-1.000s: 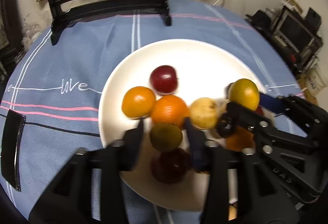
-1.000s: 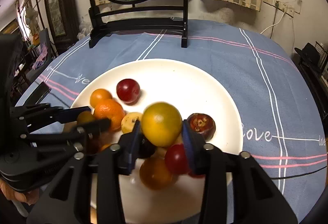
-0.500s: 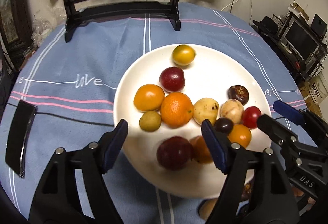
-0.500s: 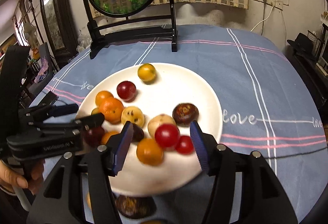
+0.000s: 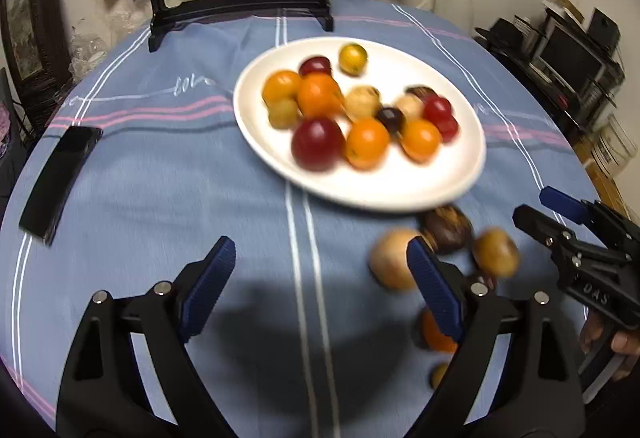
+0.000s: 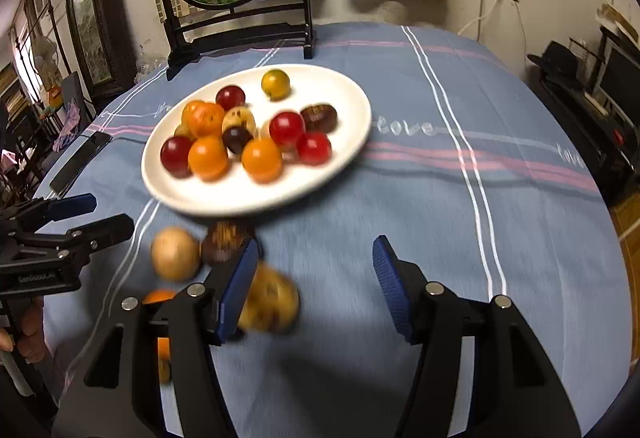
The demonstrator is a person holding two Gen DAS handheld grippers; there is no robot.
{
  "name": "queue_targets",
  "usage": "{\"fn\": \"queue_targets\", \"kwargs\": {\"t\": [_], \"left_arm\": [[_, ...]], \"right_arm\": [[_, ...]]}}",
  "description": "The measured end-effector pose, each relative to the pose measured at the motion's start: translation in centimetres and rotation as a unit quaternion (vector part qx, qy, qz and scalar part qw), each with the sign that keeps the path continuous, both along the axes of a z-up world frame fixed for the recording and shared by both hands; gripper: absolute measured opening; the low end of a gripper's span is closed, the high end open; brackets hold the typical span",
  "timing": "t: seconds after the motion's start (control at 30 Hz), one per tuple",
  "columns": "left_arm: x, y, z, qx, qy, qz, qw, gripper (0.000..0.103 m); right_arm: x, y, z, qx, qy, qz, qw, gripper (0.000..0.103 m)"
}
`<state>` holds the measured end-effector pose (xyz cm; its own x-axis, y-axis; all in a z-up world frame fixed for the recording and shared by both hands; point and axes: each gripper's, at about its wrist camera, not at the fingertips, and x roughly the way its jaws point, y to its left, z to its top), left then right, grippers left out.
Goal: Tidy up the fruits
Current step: 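Withdraw both open grippers from the plate toward the fruit cluster, then grasp an orange with the right gripper while the left grasps a small yellow fruit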
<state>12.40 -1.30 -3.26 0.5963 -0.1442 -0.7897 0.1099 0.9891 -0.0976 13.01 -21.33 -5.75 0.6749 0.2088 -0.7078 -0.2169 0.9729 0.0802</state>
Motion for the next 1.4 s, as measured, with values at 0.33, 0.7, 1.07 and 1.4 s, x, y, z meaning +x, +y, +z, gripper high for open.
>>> {"fn": "queue_targets", "kwargs": {"t": [0.33,0.7,1.07,1.4], "left_arm": [[-5.3,-2.6,-1.5,0.003,0.024,-0.048,0.9986,0.089],[-6.9,-4.9,-2.8,0.013,0.027,-0.072,0.9970,0.089],[-7.0,-6.8,-3.8,0.017,0.032,-0.114,0.9929,0.051],[-7.2,-6.7,-3.7,0.023,0.025,-0.118,0.9925,0.028]], "right_arm": [[-4.6,-1.7,-1.0,0.009,0.005,-0.012,1.000,0.060],[-6.1,-2.0,-1.2,0.010,0.001,-0.007,1.000,0.060],[-5.8,-1.7,-1.6,0.012,0.008,0.000,1.000,0.060],[-6.0,-1.5,-1.6,0.011,0.006,0.005,1.000,0.060]]}}
